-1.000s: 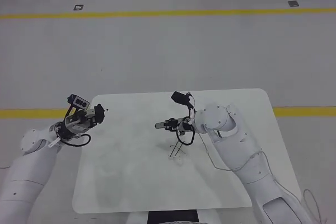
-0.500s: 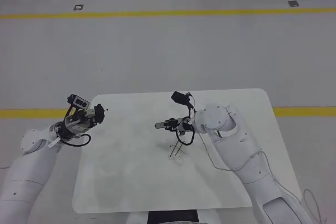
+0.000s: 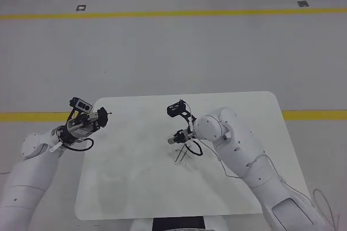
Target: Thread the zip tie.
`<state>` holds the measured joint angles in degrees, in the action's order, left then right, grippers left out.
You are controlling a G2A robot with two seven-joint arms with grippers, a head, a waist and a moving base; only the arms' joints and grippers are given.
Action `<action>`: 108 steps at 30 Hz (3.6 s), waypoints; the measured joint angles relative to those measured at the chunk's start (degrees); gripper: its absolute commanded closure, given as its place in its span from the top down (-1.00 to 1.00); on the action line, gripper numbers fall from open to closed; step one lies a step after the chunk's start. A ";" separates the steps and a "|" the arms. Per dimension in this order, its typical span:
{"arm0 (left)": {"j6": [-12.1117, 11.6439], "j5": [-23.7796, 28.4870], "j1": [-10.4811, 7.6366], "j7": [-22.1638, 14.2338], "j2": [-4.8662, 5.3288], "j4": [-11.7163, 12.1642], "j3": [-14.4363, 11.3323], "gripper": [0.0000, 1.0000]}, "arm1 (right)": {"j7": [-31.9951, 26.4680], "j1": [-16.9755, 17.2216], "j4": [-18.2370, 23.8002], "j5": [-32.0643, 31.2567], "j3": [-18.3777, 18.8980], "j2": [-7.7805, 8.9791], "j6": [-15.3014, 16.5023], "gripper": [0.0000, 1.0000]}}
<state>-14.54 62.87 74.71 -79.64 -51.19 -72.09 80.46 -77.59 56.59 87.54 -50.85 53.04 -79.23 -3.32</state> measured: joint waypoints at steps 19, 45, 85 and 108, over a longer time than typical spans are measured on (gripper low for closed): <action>0.00 0.00 0.00 0.00 0.00 0.00 0.00 -1.00 | 0.04 0.01 0.01 -0.04 0.02 0.00 -2.11 1.00; 0.00 0.00 0.00 0.00 0.00 0.00 0.00 -1.00 | -2.05 -3.95 -8.99 -2.33 -9.00 -0.71 9.83 1.00; 0.00 0.00 0.00 0.00 0.00 0.00 0.00 -1.00 | -0.87 -2.23 -8.01 -9.70 -12.52 -0.30 12.71 -0.66; 0.00 0.00 0.00 0.00 0.00 0.00 0.00 -1.00 | 2.58 -5.33 -18.77 -10.38 -17.84 -3.29 10.30 -0.76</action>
<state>-14.54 62.87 74.71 -79.64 -51.19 -72.09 80.46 -75.01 51.26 68.77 -61.23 35.20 -82.53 6.99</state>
